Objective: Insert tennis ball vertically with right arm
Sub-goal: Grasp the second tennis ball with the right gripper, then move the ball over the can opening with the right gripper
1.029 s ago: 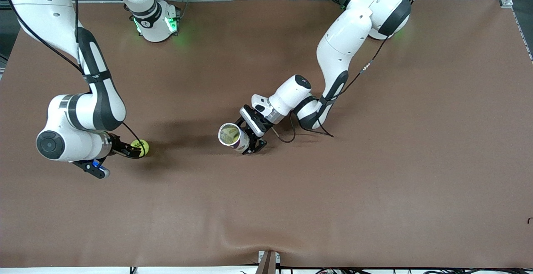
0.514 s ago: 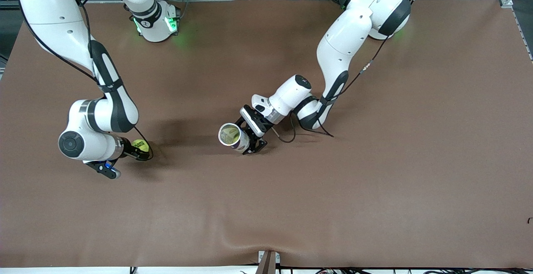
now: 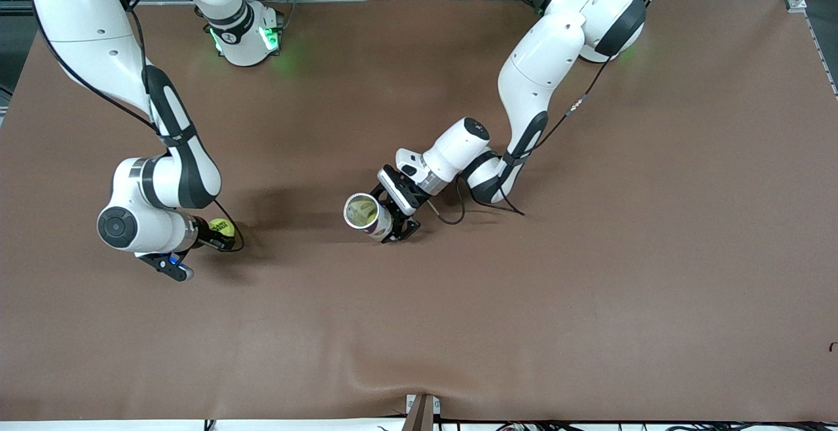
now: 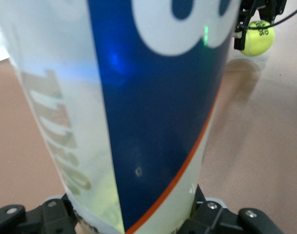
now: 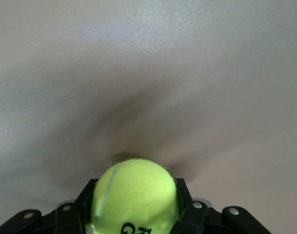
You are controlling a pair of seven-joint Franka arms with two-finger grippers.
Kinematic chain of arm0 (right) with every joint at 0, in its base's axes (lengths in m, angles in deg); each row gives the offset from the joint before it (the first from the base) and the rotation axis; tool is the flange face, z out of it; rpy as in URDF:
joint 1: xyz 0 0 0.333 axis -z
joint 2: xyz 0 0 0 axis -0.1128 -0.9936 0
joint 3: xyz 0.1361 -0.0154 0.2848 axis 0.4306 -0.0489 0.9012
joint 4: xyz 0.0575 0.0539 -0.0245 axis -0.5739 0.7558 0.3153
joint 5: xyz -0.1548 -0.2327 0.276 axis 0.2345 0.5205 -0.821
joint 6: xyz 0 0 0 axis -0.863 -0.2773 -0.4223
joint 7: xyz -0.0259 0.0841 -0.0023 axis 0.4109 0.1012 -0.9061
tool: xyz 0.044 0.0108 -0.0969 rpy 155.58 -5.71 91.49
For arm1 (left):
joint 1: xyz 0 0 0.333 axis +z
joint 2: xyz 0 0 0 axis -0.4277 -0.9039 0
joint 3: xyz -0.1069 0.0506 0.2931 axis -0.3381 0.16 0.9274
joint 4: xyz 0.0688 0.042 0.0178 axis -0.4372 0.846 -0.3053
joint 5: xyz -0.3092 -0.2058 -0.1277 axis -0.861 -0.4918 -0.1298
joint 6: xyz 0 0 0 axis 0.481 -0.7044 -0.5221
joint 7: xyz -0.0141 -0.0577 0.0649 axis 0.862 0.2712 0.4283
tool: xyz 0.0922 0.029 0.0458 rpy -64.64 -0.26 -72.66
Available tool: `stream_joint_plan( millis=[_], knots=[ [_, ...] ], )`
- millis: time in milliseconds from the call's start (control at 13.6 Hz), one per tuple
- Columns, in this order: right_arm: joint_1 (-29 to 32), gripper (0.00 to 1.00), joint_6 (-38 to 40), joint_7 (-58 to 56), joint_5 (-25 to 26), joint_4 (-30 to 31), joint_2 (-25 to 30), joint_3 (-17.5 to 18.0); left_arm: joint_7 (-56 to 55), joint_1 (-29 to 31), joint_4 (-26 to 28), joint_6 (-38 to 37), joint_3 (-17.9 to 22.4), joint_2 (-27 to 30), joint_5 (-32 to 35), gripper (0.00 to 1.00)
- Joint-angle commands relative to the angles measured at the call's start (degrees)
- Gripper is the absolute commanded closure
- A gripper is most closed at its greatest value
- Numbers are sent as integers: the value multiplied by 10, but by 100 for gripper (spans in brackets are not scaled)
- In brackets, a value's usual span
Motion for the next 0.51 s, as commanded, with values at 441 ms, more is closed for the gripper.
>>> stream_joint_plan(
  millis=[441],
  knots=[
    [-43, 100, 167, 97, -71, -132, 16, 7, 1, 2, 30, 6, 4, 19, 9, 16]
  ],
)
